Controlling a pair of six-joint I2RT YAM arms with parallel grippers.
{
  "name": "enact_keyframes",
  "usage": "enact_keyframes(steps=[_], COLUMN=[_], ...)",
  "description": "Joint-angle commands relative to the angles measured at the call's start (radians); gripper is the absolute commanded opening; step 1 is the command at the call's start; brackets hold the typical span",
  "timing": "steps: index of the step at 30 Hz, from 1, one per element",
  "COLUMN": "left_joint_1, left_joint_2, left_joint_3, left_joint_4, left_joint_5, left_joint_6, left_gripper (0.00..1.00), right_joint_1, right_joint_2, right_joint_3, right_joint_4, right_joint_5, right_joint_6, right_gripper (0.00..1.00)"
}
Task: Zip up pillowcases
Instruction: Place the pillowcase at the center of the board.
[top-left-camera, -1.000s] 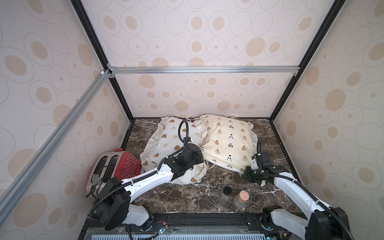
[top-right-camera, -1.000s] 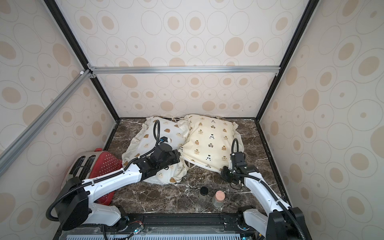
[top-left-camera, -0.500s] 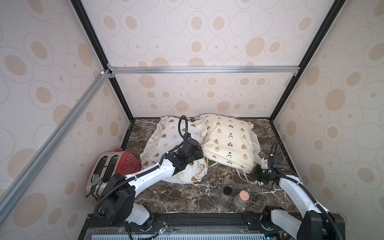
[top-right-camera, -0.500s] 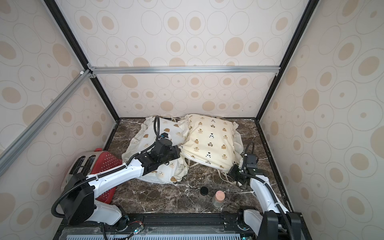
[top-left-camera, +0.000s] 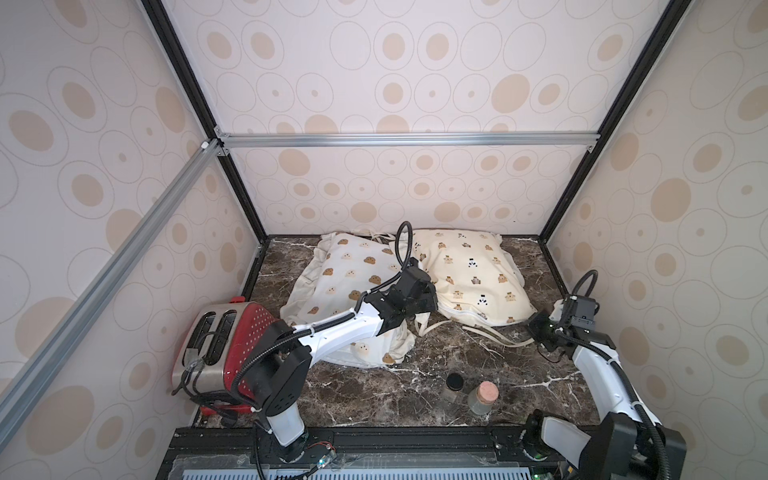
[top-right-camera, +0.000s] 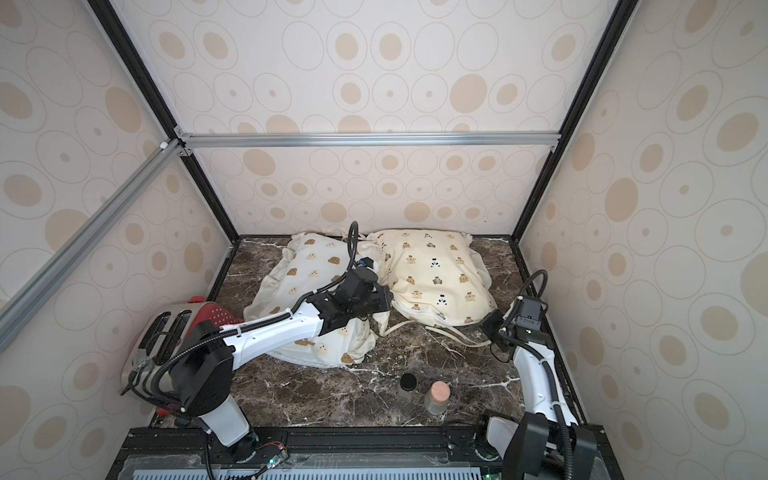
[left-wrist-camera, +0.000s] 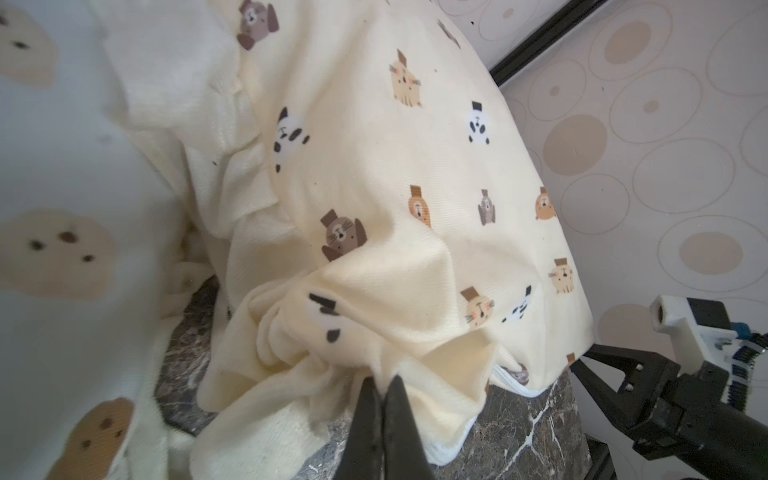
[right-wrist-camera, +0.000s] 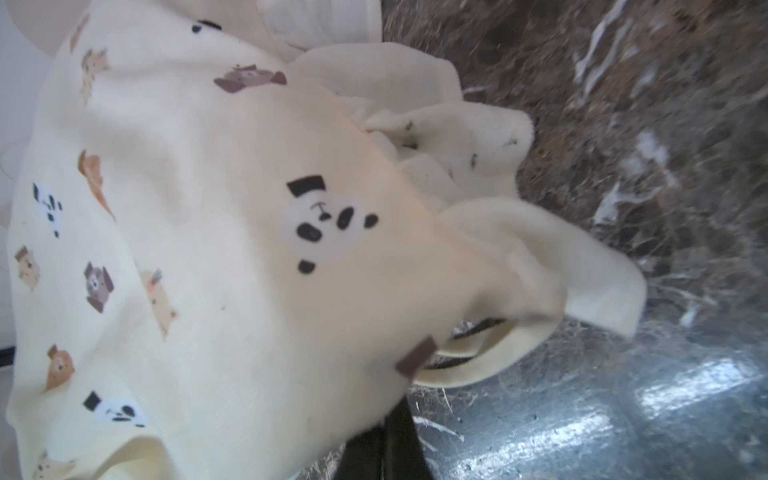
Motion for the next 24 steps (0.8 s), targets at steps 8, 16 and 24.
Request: enact_keyframes(steps=[8, 16, 24], left_joint_1=[-0.030, -0.030, -0.028], left_joint_2=[0.239, 0.243, 0.168], left_joint_3=[0.275, 0.272, 0.254], left_joint_4=[-0.063, -0.068, -0.134], left_joint_5=[0.011, 0.009, -0.042], left_joint_6=[0.040, 0.039, 0.066], left_gripper=[0.00, 0.15, 0.66], right_joint_1=[-0.094, -0.094, -0.083], right_joint_2=[0.121, 0.157, 0.084], right_joint_3=[0.042, 0.055, 0.072], right_joint_4=[0.077, 0.077, -0.014], right_joint_5=[-0.039, -0.144, -0.239], right_joint_6=[-0.004, -0.033, -0.059], right_gripper=[0.00, 0.03, 0.40])
